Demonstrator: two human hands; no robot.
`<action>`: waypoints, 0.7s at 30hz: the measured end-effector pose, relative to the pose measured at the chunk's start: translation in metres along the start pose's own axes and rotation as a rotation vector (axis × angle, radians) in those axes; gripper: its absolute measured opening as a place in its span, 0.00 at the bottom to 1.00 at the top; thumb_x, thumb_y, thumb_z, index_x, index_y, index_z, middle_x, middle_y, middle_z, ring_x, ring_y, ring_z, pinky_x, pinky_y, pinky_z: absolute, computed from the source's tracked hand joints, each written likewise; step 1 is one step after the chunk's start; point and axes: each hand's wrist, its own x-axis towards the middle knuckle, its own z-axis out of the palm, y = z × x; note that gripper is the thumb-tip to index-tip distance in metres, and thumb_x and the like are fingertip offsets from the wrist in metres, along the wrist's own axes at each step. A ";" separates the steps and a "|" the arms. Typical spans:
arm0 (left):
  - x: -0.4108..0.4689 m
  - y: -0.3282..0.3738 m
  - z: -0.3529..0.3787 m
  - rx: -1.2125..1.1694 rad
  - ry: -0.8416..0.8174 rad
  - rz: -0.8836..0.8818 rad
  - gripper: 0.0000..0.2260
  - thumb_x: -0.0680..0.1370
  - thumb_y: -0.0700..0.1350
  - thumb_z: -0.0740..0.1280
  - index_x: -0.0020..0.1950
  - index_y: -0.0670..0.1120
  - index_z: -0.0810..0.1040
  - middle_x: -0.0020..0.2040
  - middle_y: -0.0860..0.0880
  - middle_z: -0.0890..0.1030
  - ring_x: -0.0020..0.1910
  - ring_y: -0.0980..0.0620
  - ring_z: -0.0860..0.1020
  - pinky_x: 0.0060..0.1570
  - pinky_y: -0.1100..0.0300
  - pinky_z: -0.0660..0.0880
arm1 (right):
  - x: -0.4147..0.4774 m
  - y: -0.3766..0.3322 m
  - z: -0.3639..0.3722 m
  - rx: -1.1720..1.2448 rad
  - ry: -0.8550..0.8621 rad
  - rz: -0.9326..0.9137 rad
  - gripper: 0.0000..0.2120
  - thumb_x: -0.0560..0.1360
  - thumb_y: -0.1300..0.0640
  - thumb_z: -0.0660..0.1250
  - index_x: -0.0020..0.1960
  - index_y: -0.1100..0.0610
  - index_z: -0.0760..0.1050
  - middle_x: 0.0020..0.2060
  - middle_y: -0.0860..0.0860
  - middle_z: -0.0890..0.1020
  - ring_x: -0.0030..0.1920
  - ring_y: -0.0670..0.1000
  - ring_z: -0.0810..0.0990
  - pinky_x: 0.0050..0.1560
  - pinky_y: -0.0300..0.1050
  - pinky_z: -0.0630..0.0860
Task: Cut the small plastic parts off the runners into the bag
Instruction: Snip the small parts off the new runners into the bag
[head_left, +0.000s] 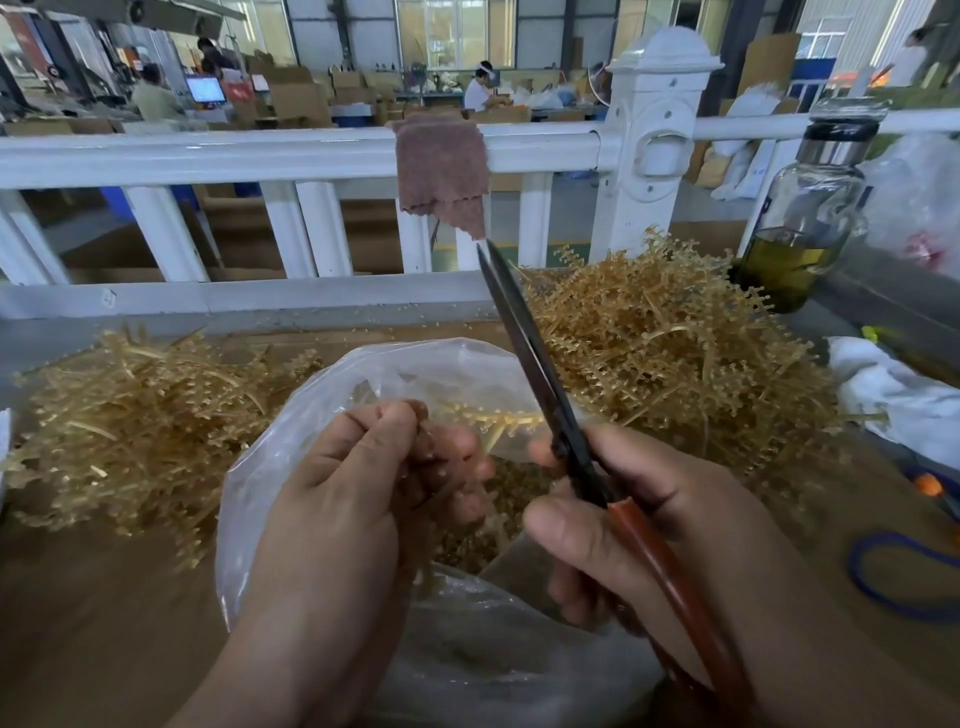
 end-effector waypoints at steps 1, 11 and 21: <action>-0.002 -0.002 0.004 -0.023 -0.005 -0.001 0.09 0.77 0.44 0.66 0.45 0.40 0.81 0.40 0.39 0.85 0.35 0.45 0.85 0.31 0.57 0.81 | 0.000 0.001 0.004 0.018 0.008 -0.018 0.16 0.68 0.39 0.75 0.54 0.38 0.78 0.37 0.45 0.85 0.35 0.45 0.85 0.35 0.38 0.80; -0.003 -0.014 0.003 0.243 -0.196 0.055 0.21 0.69 0.61 0.74 0.53 0.48 0.85 0.51 0.43 0.87 0.52 0.39 0.84 0.50 0.41 0.82 | 0.002 0.009 0.005 0.117 0.249 -0.087 0.15 0.70 0.53 0.74 0.53 0.40 0.78 0.40 0.44 0.84 0.34 0.47 0.85 0.34 0.37 0.79; -0.003 -0.010 0.000 0.093 -0.334 -0.143 0.14 0.57 0.46 0.80 0.38 0.44 0.83 0.38 0.34 0.82 0.32 0.44 0.82 0.27 0.59 0.77 | 0.006 0.018 0.000 0.229 0.283 -0.187 0.13 0.74 0.51 0.73 0.57 0.41 0.77 0.38 0.51 0.83 0.34 0.50 0.85 0.32 0.36 0.78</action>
